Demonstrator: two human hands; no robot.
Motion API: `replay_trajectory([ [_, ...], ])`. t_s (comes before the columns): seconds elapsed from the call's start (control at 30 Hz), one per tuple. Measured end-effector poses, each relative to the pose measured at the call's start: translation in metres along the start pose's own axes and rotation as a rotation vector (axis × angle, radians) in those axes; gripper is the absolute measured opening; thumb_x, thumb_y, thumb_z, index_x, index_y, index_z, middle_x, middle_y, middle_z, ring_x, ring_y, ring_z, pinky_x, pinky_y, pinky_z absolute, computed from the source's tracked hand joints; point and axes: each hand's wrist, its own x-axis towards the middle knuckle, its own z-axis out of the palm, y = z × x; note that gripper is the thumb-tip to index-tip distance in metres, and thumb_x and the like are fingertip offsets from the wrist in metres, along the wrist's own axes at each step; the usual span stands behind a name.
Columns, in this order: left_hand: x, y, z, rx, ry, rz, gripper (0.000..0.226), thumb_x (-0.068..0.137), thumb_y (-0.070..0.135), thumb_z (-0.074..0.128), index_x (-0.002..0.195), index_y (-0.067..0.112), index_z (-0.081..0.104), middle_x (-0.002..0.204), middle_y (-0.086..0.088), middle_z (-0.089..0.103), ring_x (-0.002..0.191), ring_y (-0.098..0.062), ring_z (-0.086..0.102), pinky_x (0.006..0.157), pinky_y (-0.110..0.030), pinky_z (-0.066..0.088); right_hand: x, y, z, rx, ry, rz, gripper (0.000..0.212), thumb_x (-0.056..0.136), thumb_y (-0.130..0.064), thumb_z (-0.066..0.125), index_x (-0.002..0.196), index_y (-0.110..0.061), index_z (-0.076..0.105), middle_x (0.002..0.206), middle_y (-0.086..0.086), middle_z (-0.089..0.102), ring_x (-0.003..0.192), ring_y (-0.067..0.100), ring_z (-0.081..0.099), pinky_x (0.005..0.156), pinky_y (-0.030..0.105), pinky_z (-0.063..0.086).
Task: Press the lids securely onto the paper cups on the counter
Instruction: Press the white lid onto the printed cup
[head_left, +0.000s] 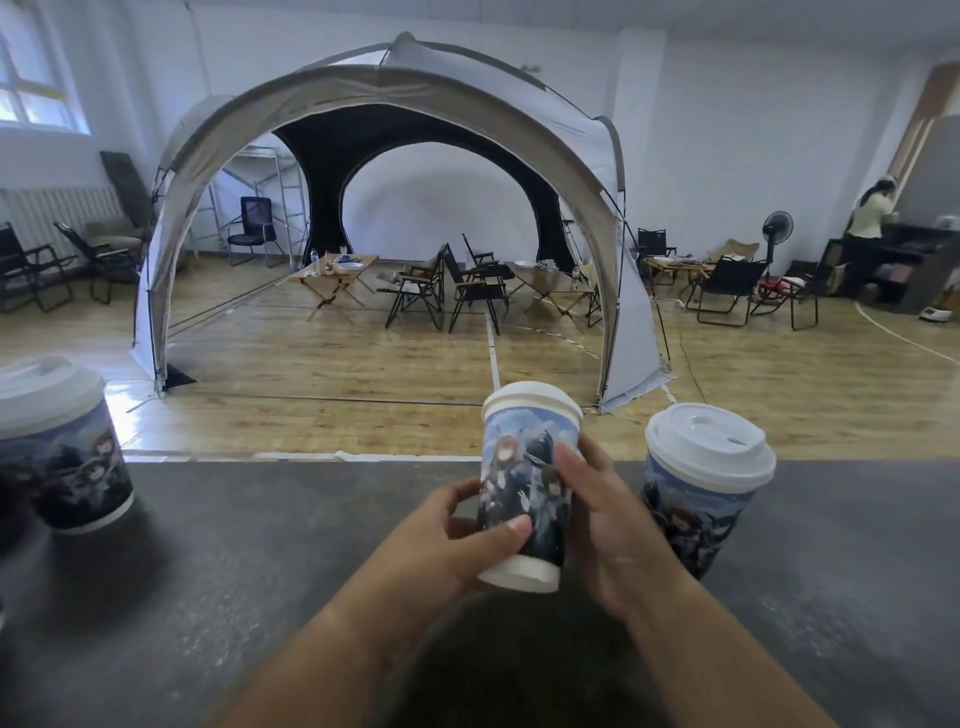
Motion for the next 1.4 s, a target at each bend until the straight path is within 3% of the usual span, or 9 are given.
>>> replay_trajectory([
  [0.1,-0.004,0.004,0.005,0.236,0.044,0.026,0.084,0.053,0.055,0.082,0.126,0.032,0.048,0.110,0.006,0.070,0.101,-0.012,0.068,0.093,-0.037,0.055,0.002,0.002,0.000,-0.095,0.102,-0.064,0.069,0.071,-0.023,0.076,0.134,-0.024,0.048,0.117,0.014,0.069,0.097,0.031,0.073,0.083,0.050,0.060],
  [0.23,-0.006,0.006,0.006,-0.195,-0.132,-0.090,0.045,0.075,0.026,0.067,0.115,0.006,0.060,0.104,-0.013,0.074,0.089,-0.021,0.073,0.074,-0.032,0.061,0.001,-0.002,-0.001,0.087,-0.028,0.079,0.056,0.084,-0.030,0.062,0.133,-0.006,0.055,0.120,0.024,0.068,0.108,0.040,0.067,0.089,0.051,0.057],
  [0.43,-0.005,0.008,0.004,0.130,0.025,-0.061,0.074,0.055,0.045,0.081,0.121,0.027,0.052,0.105,-0.001,0.072,0.091,-0.016,0.072,0.085,-0.035,0.058,0.004,0.004,-0.003,0.002,0.021,-0.047,0.074,0.070,-0.029,0.083,0.136,-0.022,0.049,0.119,0.018,0.070,0.106,0.038,0.069,0.089,0.058,0.055],
  [0.6,-0.006,0.008,0.006,-0.229,-0.162,-0.137,0.045,0.080,0.026,0.064,0.117,0.001,0.060,0.109,-0.018,0.072,0.092,-0.023,0.070,0.085,-0.035,0.059,0.006,0.003,-0.008,0.128,-0.027,0.107,0.057,0.086,-0.031,0.064,0.137,-0.009,0.053,0.127,0.022,0.065,0.115,0.040,0.064,0.093,0.051,0.054],
  [0.8,-0.004,0.006,0.005,0.089,0.026,-0.055,0.080,0.047,0.044,0.082,0.118,0.018,0.056,0.101,-0.004,0.073,0.085,-0.017,0.074,0.083,-0.038,0.059,0.007,0.007,-0.006,0.002,0.038,-0.046,0.079,0.065,-0.033,0.087,0.133,-0.016,0.051,0.120,0.021,0.068,0.110,0.042,0.066,0.095,0.063,0.050],
  [1.0,-0.002,0.005,0.003,-0.182,-0.149,-0.162,0.045,0.079,0.028,0.067,0.116,0.002,0.062,0.104,-0.013,0.074,0.090,-0.019,0.072,0.078,-0.031,0.060,0.007,0.004,-0.011,0.126,-0.064,0.076,0.061,0.084,-0.032,0.071,0.135,-0.003,0.054,0.128,0.027,0.062,0.111,0.042,0.064,0.089,0.052,0.056],
  [1.17,0.001,0.001,0.002,0.027,-0.008,-0.109,0.100,0.036,0.054,0.091,0.120,0.014,0.056,0.103,-0.007,0.074,0.091,-0.021,0.073,0.087,-0.041,0.058,0.007,0.006,-0.006,-0.066,0.035,-0.026,0.075,0.066,-0.031,0.086,0.132,-0.019,0.052,0.117,0.018,0.070,0.107,0.040,0.068,0.095,0.061,0.051],
  [1.3,0.002,0.001,0.001,-0.127,-0.161,-0.174,0.059,0.069,0.041,0.070,0.115,0.005,0.063,0.102,-0.010,0.075,0.085,-0.018,0.071,0.074,-0.032,0.056,0.005,-0.001,-0.008,0.080,-0.006,0.116,0.059,0.078,-0.027,0.069,0.132,-0.007,0.054,0.117,0.025,0.069,0.099,0.041,0.069,0.082,0.052,0.058],
  [1.4,0.004,-0.003,-0.004,-0.184,-0.188,-0.169,0.062,0.067,0.032,0.081,0.117,-0.001,0.061,0.107,-0.015,0.073,0.087,-0.021,0.068,0.074,-0.032,0.054,0.003,-0.004,-0.010,0.120,-0.079,0.194,0.063,0.080,-0.034,0.068,0.132,0.000,0.055,0.119,0.027,0.067,0.095,0.039,0.070,0.075,0.046,0.060],
])
